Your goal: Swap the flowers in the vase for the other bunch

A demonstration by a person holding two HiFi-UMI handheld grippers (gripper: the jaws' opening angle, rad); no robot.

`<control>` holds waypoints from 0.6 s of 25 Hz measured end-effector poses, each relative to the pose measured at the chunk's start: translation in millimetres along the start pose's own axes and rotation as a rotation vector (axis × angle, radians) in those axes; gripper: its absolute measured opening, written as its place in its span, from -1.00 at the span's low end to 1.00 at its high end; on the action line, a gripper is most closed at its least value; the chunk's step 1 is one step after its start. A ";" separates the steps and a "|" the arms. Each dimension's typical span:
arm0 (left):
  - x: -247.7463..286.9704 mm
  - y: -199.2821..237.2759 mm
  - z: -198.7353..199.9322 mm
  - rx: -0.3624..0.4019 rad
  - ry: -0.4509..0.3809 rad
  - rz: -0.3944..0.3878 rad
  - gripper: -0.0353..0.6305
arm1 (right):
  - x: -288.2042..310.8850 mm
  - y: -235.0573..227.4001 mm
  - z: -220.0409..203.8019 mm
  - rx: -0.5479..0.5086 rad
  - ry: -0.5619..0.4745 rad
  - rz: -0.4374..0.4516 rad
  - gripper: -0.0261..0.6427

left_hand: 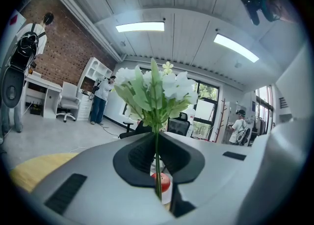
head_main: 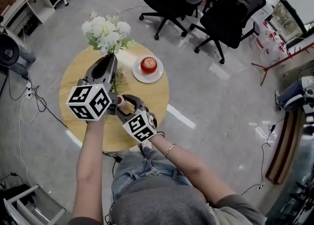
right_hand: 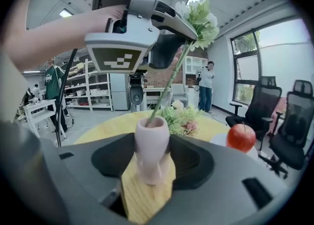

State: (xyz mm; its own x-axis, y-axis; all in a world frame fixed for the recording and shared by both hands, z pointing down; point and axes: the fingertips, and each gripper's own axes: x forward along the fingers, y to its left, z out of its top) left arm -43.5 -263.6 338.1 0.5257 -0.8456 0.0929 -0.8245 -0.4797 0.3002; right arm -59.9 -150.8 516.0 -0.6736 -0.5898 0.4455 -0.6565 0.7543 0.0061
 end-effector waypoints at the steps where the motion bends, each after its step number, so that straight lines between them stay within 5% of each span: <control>1: 1.1 1.8 -2.5 0.004 0.002 0.002 -0.81 | 0.6 -0.5 -0.1 0.000 0.000 0.000 -0.22; 15: -15.1 12.5 -40.6 -0.013 0.025 0.041 -0.81 | -2.8 -4.0 -0.5 -0.001 -0.012 0.001 -0.22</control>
State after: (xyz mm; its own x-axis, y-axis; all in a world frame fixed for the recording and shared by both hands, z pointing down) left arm -53.2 -247.3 379.0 0.4969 -0.8582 0.1287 -0.8427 -0.4417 0.3079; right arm -55.2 -152.1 515.2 -0.6783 -0.5922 0.4351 -0.6552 0.7555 0.0069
